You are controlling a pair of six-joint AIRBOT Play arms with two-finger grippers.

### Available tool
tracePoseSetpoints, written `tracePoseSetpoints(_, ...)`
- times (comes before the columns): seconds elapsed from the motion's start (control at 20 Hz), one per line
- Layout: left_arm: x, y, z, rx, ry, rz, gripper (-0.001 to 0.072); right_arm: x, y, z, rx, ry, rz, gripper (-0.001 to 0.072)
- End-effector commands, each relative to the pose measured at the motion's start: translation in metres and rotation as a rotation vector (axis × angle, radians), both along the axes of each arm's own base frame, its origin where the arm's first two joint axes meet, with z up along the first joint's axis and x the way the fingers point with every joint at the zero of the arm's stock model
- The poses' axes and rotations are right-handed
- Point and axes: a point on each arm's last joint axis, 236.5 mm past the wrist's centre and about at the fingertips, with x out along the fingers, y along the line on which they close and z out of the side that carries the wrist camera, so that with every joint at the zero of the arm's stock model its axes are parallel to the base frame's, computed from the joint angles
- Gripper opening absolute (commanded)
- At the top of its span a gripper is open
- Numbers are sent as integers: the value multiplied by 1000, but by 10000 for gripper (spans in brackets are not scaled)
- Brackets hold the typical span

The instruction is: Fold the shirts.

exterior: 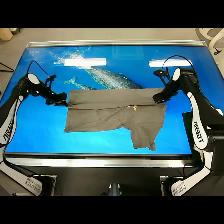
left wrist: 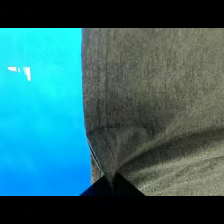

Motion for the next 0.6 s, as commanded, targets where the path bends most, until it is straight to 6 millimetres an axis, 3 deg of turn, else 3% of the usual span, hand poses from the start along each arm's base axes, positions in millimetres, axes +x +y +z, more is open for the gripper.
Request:
tracePoseSetpoints(0.0,-6,-6,-6,-17,31,7,25,-9,6,-5,29,46,-31,27)
tracePoseSetpoints(0.1,-8,-4,-5,-19,40,8,26,-9,5,-4,25,45,-33,35)
tracePoseSetpoints(0.15,-10,-3,-4,-22,47,8,64,-10,5,-3,26,47,-33,168)
tracePoseSetpoints(0.2,-14,-2,0,-24,60,1,258,-10,4,2,23,39,-19,341)
tracePoseSetpoints(0.25,-18,0,7,-29,77,-7,468,-10,2,13,10,13,28,433)
tracePoseSetpoints(0.4,-23,23,45,-33,50,17,475,-13,-26,59,16,-62,-10,438)
tracePoseSetpoints(0.5,-41,39,66,-28,32,53,465,-48,-44,70,77,43,-49,420)
tracePoseSetpoints(0.55,-61,40,65,-32,50,49,432,-71,-47,66,85,115,-22,420)
